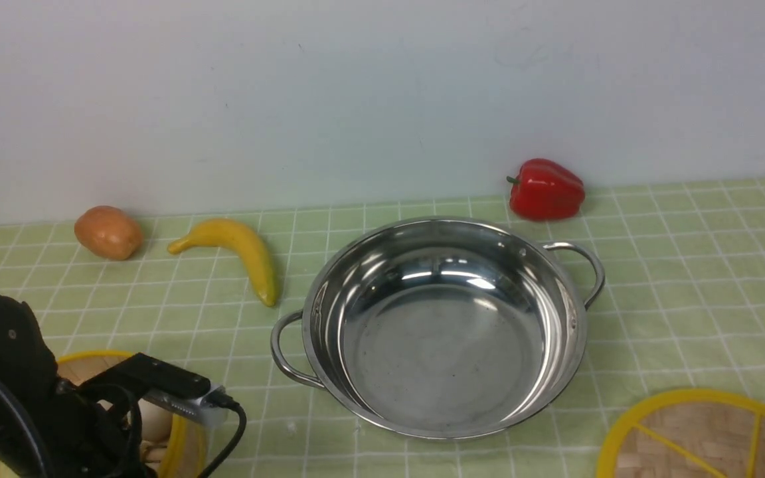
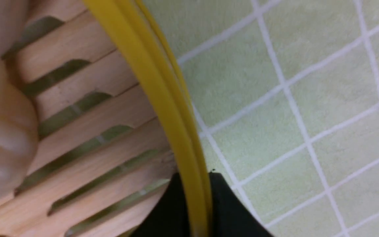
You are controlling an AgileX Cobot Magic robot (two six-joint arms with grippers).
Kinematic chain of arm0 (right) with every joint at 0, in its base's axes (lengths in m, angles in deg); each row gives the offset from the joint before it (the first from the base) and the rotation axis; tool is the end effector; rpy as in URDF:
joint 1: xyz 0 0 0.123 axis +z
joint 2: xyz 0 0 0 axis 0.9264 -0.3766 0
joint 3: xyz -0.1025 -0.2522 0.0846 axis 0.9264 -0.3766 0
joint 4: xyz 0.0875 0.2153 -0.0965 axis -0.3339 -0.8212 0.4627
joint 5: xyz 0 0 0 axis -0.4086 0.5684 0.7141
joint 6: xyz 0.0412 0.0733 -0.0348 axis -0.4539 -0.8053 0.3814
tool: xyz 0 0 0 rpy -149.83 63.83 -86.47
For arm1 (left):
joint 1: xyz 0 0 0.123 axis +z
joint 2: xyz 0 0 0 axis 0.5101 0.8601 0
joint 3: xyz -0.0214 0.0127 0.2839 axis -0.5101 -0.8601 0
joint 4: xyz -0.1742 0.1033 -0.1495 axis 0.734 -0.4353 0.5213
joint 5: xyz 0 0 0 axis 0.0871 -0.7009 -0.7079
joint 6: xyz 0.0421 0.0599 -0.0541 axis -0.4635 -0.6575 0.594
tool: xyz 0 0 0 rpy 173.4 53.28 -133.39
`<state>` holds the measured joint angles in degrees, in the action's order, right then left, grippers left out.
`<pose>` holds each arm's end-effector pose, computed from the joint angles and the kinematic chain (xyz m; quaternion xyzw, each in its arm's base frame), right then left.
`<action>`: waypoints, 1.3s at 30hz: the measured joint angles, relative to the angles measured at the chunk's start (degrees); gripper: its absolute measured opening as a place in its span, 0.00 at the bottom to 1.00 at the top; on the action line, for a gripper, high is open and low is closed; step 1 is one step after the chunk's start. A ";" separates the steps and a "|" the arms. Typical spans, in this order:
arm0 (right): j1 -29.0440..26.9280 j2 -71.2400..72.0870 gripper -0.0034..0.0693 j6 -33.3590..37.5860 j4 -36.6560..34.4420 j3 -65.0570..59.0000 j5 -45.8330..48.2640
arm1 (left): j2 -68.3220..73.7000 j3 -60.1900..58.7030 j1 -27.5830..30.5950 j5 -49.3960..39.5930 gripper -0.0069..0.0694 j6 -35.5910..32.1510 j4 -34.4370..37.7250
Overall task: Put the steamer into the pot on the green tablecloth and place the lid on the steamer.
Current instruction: 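Grasp the rim of the steamer basket holding the buns with the left gripper, then place the bamboo steamer basket with dumplings into the steel pot with the left gripper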
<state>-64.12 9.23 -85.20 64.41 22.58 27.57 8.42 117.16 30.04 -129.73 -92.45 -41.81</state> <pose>0.0542 -0.0021 0.1802 0.0658 0.7885 0.0521 0.6092 0.2178 -0.0206 0.1747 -0.2373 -0.9657 0.1050 0.0065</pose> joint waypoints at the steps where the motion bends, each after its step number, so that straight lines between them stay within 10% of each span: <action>1: 0.00 0.00 0.39 0.00 0.00 0.00 0.00 | -0.24 0.49 0.00 -0.43 0.13 0.19 -0.01; 11: 0.00 0.00 0.39 0.00 0.00 0.00 0.00 | -6.38 18.64 -8.92 -14.17 0.13 0.64 -6.53; 26: 0.00 0.00 0.39 0.00 0.00 0.00 0.00 | 10.43 47.08 -32.31 -14.62 0.13 -7.77 -10.33; 39: 0.00 0.00 0.39 0.00 0.00 0.00 0.00 | 24.80 51.37 -40.78 -12.32 0.13 -9.78 -14.76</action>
<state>-64.12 9.23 -85.20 64.41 22.58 27.57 33.22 168.53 -10.74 -142.05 -102.23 -56.57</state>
